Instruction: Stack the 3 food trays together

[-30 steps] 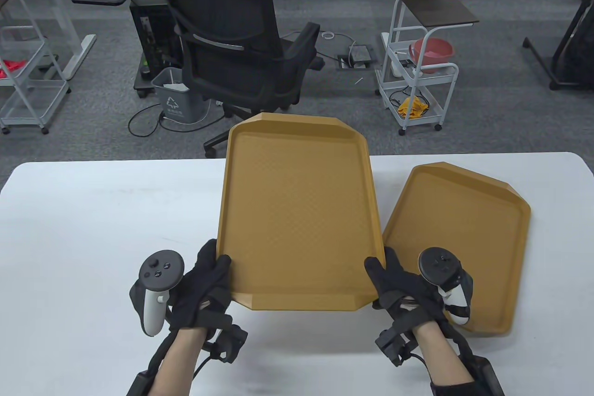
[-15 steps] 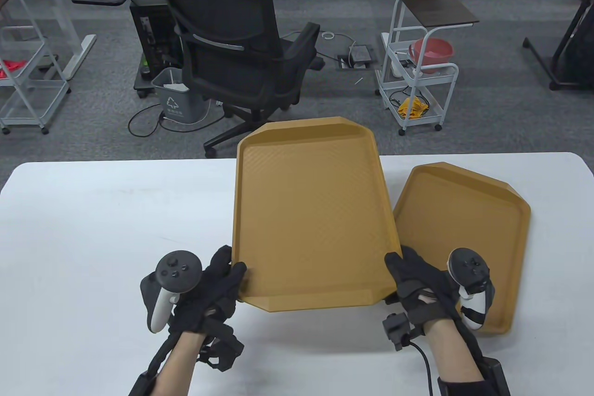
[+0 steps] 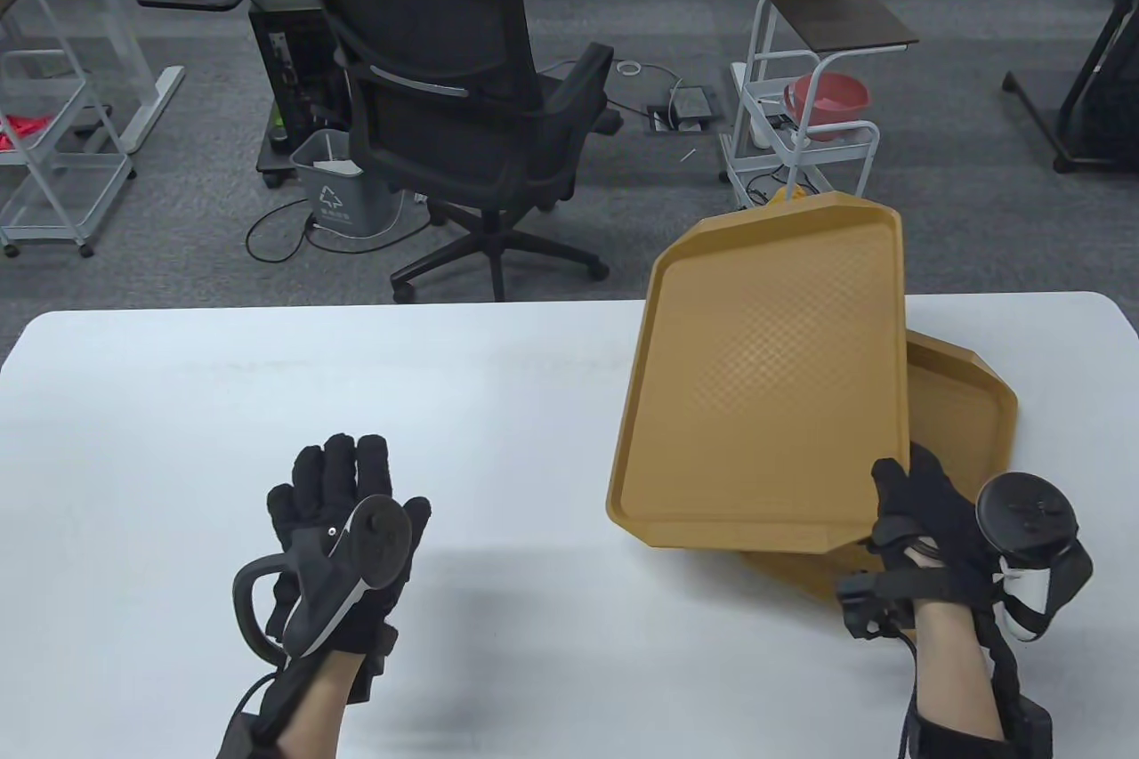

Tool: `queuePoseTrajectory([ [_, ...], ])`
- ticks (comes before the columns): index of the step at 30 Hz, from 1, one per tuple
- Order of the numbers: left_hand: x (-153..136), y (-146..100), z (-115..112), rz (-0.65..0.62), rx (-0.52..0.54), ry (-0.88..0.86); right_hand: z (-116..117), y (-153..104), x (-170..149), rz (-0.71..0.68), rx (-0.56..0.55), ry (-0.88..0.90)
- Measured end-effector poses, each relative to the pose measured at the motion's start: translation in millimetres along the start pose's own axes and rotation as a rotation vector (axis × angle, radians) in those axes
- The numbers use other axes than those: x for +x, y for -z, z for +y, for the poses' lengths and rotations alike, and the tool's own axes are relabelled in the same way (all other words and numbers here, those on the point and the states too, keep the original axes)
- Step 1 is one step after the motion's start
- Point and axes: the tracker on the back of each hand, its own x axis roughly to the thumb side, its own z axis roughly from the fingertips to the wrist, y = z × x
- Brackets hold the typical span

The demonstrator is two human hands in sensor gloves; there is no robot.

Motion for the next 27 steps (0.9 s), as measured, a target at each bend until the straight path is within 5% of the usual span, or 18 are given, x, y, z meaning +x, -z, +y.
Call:
queuePoseTrajectory([
  [7,4.7,0.3,-3.2,-0.018,-0.043,-0.017,-28.1,6.5,-19.3,0.097,-0.110,-0.088],
  [19,6.4,-0.3,-3.6,-0.028,-0.080,-0.012,-41.1,20.9,-73.3,0.302,-0.112,-0.056],
  [27,5.4,0.2,-3.4,-0.025,-0.087,-0.016,-36.1,22.9,-97.5,0.442,-0.116,-0.496],
])
